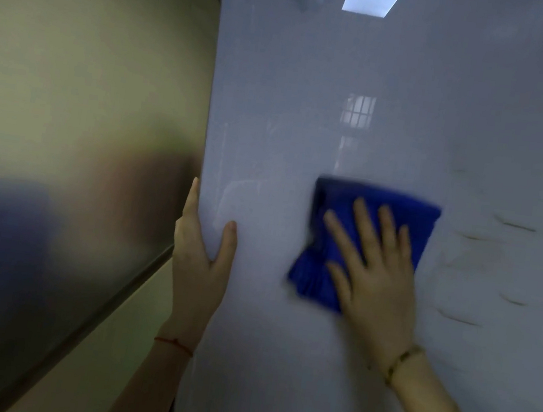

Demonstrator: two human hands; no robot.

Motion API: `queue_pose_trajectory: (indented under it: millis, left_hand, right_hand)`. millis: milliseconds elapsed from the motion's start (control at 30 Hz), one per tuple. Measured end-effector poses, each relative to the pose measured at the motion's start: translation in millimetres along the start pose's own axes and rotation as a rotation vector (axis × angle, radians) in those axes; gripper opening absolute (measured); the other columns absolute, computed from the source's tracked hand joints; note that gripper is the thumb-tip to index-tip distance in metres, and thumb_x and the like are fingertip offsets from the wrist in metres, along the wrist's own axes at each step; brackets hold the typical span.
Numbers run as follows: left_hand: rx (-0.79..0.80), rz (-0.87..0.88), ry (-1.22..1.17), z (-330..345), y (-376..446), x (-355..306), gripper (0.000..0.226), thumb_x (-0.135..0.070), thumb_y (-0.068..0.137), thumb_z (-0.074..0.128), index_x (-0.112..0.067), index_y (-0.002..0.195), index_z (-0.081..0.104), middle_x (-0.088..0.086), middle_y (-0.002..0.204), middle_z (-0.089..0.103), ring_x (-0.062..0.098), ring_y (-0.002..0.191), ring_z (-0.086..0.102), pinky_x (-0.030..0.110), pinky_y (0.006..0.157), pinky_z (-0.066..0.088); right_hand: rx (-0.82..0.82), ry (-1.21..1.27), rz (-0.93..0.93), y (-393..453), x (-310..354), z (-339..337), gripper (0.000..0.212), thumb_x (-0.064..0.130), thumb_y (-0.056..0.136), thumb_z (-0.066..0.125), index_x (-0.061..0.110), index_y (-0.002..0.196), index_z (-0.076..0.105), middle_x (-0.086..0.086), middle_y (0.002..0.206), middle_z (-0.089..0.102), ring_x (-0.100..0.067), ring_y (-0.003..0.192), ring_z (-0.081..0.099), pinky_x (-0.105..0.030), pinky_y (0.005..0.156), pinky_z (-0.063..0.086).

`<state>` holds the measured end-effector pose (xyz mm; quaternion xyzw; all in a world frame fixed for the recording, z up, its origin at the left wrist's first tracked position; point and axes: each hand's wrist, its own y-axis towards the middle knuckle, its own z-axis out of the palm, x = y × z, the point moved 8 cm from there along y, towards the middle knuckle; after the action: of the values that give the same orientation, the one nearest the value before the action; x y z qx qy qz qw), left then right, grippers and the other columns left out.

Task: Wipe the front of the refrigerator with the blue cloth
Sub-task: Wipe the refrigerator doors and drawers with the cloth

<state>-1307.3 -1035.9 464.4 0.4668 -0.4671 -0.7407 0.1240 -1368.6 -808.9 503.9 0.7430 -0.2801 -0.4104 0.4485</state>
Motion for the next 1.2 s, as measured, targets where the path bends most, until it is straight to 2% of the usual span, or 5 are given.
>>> queue_pose_trajectory:
  millis: [167,333,600,1000,1200]
  left_hand:
    - [-0.015,-0.006,0.023,0.2,-2.9,0.0,0.073,-0.039,0.098,0.055,-0.026,0.161,0.021,-0.041,0.134,0.034,-0.031,0.121,0.037,-0.009,0.096,0.032]
    - [-0.06,-0.021,0.079,0.4,-8.5,-2.8,0.079,-0.041,0.096,0.057,-0.025,0.162,0.015,-0.018,0.145,0.037,-0.028,0.126,0.032,-0.007,0.104,0.029]
    - [-0.171,0.082,0.427,21.6,-43.4,-21.4,0.076,-0.037,0.1,0.049,-0.006,0.161,0.016,0.012,0.17,0.01,0.026,0.159,0.011,0.048,0.131,0.01]
    - [-0.178,0.165,0.52,36.4,-56.9,-15.7,0.072,-0.033,0.1,0.047,-0.001,0.159,0.02,0.007,0.169,0.012,0.026,0.159,0.005,0.048,0.131,0.0]
    - [-0.182,0.155,0.539,37.0,-54.8,-12.4,0.073,-0.034,0.1,0.045,-0.003,0.16,0.018,0.008,0.169,0.012,0.032,0.159,0.008,0.044,0.131,-0.002]
  right_hand:
    - [-0.207,0.033,0.291,82.0,-47.8,-23.1,0.052,0.041,0.106,0.031,0.027,0.155,0.023,-0.007,0.163,0.019,-0.032,0.151,0.012,-0.047,0.125,0.003]
    - [-0.039,0.019,0.069,-4.7,3.0,5.4,0.056,0.042,0.102,0.033,0.029,0.155,0.02,-0.005,0.164,0.012,-0.03,0.152,0.005,-0.046,0.124,0.0]
    - [-0.039,0.038,0.085,-22.7,-41.1,-2.0,0.055,0.039,0.103,0.036,0.031,0.155,0.02,-0.003,0.163,0.014,-0.031,0.15,0.014,-0.042,0.125,-0.001]
    - [0.127,0.0,-0.174,-127.6,-10.0,21.7,0.062,0.042,0.095,0.044,0.031,0.151,0.021,0.0,0.158,0.02,-0.03,0.139,0.03,-0.042,0.121,0.005]
    - [-0.107,0.082,0.238,-13.6,-72.7,-2.0,0.055,0.044,0.105,0.033,0.03,0.156,0.019,-0.002,0.164,0.012,-0.028,0.152,0.007,-0.045,0.124,-0.001]
